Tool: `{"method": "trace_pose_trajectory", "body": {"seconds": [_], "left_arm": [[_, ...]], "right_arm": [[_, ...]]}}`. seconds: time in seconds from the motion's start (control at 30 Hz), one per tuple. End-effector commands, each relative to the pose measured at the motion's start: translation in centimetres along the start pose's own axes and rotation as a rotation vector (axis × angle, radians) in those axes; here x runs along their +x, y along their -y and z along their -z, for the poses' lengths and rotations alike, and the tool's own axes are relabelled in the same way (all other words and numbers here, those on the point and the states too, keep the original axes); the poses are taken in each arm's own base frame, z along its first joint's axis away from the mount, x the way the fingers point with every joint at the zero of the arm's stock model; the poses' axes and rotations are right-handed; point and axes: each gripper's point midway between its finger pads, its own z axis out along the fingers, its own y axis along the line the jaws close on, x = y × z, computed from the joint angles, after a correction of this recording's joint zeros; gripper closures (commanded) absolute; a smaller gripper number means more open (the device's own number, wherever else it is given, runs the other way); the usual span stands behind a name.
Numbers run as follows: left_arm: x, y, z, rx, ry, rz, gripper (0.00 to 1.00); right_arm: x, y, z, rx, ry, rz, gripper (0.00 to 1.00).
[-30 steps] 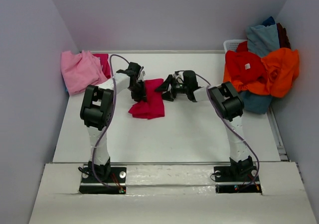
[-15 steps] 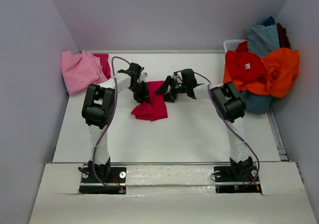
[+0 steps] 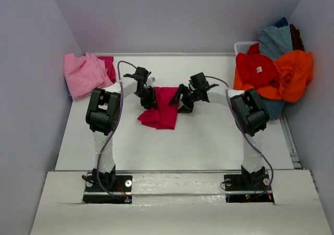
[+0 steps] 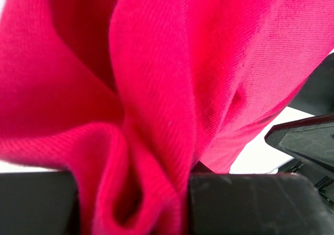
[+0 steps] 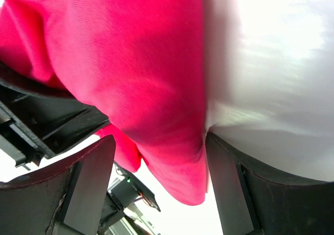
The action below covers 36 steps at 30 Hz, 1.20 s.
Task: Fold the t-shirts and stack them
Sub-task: Neatly place the folded tshirt to the corner
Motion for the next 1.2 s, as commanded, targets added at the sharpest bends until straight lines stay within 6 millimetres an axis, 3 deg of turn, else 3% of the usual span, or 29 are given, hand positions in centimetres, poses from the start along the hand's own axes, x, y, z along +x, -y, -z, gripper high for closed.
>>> {"method": "trace_pose_trajectory", "body": {"seconds": [0.0, 0.1, 0.27, 0.3, 0.33, 0.5, 0.57, 0.6, 0.63, 0.67, 0.7, 0.83, 0.93, 1.0, 1.07, 1.13, 1.17], "left_arm": [[3.8, -3.3, -2.1, -0.115, -0.12, 0.021, 0.94], [3.9, -3.3, -2.1, -0.114, -0.124, 0.02, 0.94], [4.0, -3.5, -2.1, -0.119, -0.131, 0.019, 0.94], [4.1, -3.5, -2.2, -0.118, -0.133, 0.02, 0.94], [4.1, -3.5, -2.1, -0.119, -0.134, 0.022, 0.94], [4.4, -3.5, -2.3, -0.113, -0.145, 0.023, 0.94], [4.5, -3.6, -2.4, -0.113, -0.149, 0.025, 0.94], [4.5, -3.6, -2.4, -0.112, -0.151, 0.026, 0.94], [4.5, -3.5, -2.4, -0.109, -0.151, 0.026, 0.94], [4.4, -3.4, -2.4, -0.104, -0.15, 0.025, 0.94], [4.4, -3.3, -2.4, -0.1, -0.148, 0.024, 0.94], [3.2, -2.6, -1.6, -0.095, -0.098, 0.006, 0.94], [0.9, -2.2, 0.7, -0.148, 0.022, -0.008, 0.94], [-1.3, -2.5, 3.2, -0.22, 0.125, -0.011, 0.94], [-2.3, -2.8, 4.9, -0.257, 0.175, -0.005, 0.92], [-3.7, -2.9, 7.2, -0.293, 0.252, 0.005, 0.77], [-4.4, -3.2, 8.8, -0.315, 0.298, 0.015, 0.63]], "right_arm": [[2.2, 7.5, -0.4, 0.29, -0.014, -0.062, 0.23], [2.4, 7.0, -1.5, 0.235, -0.04, -0.075, 0.23], [2.5, 7.4, -5.0, 0.19, -0.081, -0.065, 0.23], [2.6, 6.4, -5.6, 0.163, -0.092, -0.046, 0.23], [2.6, 7.0, -6.3, 0.161, -0.103, -0.048, 0.23], [3.0, 4.7, -8.9, 0.041, -0.141, -0.02, 0.24], [3.0, 3.6, -9.2, 0.007, -0.143, 0.002, 0.29], [3.4, 3.0, -9.3, -0.007, -0.155, 0.013, 0.43], [3.3, 2.6, -9.1, -0.017, -0.154, 0.017, 0.56], [3.2, 2.1, -8.8, -0.028, -0.148, 0.021, 0.85], [3.3, 1.8, -8.6, -0.032, -0.15, 0.021, 0.93], [3.2, 0.3, -7.5, -0.057, -0.156, 0.05, 0.93], [2.6, -1.7, -6.2, -0.077, -0.135, 0.088, 0.93], [2.4, -2.7, -5.3, -0.076, -0.134, 0.117, 0.93], [1.5, -5.2, -4.1, -0.111, -0.109, 0.177, 0.93], [1.3, -6.6, -3.1, -0.118, -0.113, 0.198, 0.93], [0.8, -8.4, -2.0, -0.141, -0.1, 0.236, 0.93]]}}
